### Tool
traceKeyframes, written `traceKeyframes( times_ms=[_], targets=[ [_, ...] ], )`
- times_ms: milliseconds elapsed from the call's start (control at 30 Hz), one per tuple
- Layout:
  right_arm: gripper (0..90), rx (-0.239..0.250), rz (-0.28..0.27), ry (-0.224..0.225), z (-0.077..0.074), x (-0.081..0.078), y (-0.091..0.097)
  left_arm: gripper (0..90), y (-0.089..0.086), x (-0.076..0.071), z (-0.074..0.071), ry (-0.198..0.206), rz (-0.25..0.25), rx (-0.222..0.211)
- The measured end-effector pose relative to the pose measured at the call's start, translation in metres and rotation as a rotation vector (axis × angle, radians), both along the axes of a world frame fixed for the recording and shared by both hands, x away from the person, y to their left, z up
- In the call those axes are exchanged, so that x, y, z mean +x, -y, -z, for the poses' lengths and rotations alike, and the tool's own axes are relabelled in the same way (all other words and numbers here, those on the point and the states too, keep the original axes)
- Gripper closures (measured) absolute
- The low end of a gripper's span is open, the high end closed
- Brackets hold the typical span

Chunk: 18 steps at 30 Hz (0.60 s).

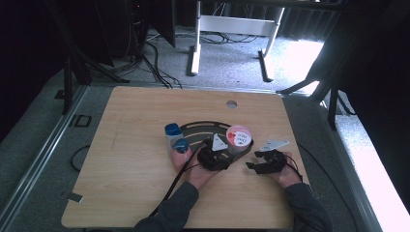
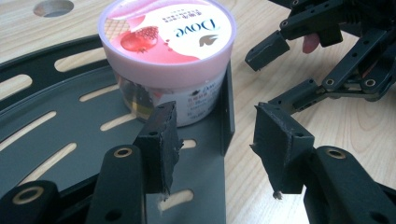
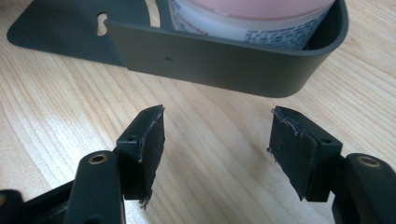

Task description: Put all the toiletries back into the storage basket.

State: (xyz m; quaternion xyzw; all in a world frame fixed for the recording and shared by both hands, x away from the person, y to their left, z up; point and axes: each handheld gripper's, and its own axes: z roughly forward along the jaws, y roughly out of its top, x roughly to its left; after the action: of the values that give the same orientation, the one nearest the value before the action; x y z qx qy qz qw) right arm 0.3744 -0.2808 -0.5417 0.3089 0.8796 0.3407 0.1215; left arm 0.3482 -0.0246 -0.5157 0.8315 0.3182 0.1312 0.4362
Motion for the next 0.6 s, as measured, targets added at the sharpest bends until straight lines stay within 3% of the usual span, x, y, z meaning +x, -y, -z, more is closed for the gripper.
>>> traceKeyframes(
  times_ms=[300,600],
  targets=[
    [33.8,-0.001,0.033,0.041,0.006,-0.02,-0.005,49.0,-0.006,-0.01,-0.002,-0.001,0.015,-0.025],
    [43.4,0.007,0.068,0.056,0.009,-0.036,-0.004,52.0,-0.017,-0.02,-0.007,-0.024,0.05,-0.045]
  ],
)
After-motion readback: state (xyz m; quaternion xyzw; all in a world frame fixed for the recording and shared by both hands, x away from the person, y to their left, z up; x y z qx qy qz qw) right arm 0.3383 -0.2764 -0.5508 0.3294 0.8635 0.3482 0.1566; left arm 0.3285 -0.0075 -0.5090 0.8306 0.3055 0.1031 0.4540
